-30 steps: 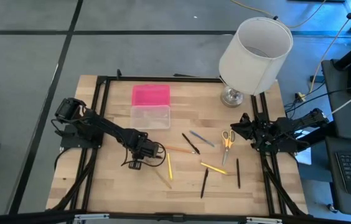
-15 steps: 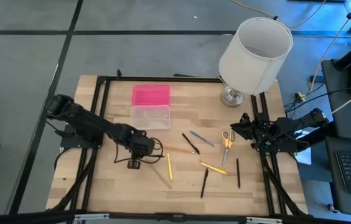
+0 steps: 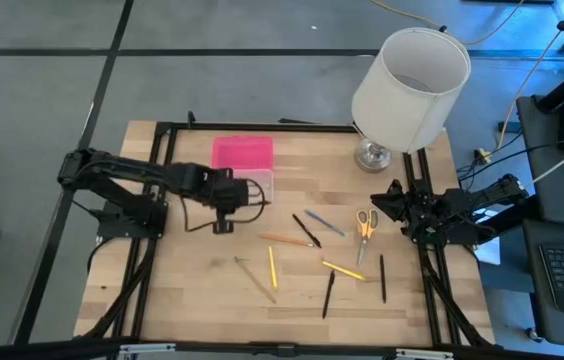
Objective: Pick & place school supplies into a supply box
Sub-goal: Put the black pen into the pink supply box
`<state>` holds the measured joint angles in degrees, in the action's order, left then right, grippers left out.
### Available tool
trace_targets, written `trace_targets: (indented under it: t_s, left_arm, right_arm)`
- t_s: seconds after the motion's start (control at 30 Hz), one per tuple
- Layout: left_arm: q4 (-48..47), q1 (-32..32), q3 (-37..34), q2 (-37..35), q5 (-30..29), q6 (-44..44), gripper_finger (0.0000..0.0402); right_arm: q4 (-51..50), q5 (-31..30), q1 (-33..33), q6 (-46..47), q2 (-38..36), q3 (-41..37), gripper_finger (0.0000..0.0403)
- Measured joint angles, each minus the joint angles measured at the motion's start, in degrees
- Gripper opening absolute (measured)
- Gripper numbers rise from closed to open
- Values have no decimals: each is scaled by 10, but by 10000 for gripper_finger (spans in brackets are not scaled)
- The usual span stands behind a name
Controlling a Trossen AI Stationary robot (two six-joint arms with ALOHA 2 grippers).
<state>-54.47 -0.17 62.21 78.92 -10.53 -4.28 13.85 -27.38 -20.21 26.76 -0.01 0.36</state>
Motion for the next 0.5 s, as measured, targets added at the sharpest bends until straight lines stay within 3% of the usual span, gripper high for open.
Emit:
trace_targets:
  t_s: [0.23, 0.5]
  left_arm:
    - [-6, 85, 0, 45, 25, 51, 20]
    - [9, 130, -1, 138, 67, 100, 20]
  right_arm:
    - [0, 0, 0, 0, 0, 0, 88]
    - [0, -2, 0, 0, 0, 0, 88]
